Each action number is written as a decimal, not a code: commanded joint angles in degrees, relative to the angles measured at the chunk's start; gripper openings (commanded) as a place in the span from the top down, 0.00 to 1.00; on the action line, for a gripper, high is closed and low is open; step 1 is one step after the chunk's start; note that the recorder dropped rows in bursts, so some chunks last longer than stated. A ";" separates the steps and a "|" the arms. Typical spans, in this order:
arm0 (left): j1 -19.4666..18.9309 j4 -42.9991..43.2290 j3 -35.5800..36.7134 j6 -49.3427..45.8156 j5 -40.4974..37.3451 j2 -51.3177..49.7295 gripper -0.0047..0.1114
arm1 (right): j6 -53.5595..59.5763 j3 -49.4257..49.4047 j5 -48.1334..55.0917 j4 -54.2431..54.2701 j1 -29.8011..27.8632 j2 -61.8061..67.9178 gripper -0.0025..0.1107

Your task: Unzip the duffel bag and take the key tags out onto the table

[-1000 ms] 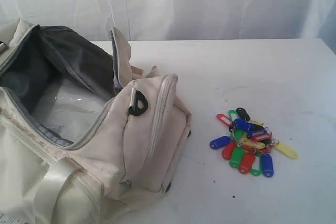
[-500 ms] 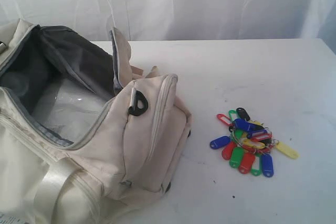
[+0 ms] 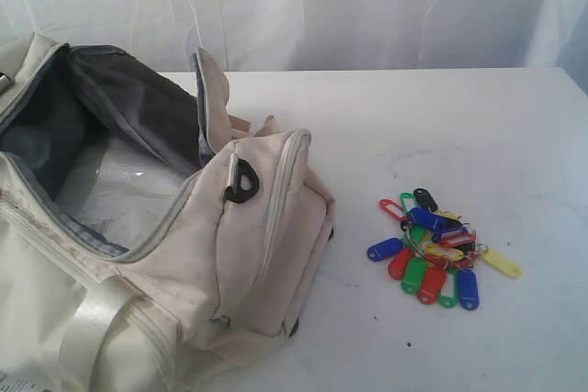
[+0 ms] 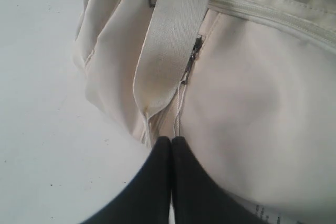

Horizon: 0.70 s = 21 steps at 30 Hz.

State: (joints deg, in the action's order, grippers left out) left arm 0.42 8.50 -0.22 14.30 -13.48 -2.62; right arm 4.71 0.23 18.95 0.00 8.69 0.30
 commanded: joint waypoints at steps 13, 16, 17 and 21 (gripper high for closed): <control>0.18 -8.50 0.22 -13.54 0.10 0.32 0.96 | 0.63 -0.23 -0.59 0.00 0.24 -0.30 0.98; 0.18 -8.50 0.22 -12.83 0.20 0.32 0.96 | 0.63 -0.23 -0.59 0.00 0.24 -0.30 0.98; 0.18 -8.50 0.22 -12.83 0.41 0.32 0.96 | 0.63 -0.23 -0.59 0.00 0.24 -0.30 0.98; 0.18 -8.50 0.22 -12.94 0.42 0.32 0.96 | 0.63 -0.23 -0.59 0.00 0.24 -0.30 0.98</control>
State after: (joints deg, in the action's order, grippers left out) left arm 0.42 0.75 -0.22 1.10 -13.27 -2.62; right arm 4.71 0.23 18.95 0.00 8.69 0.30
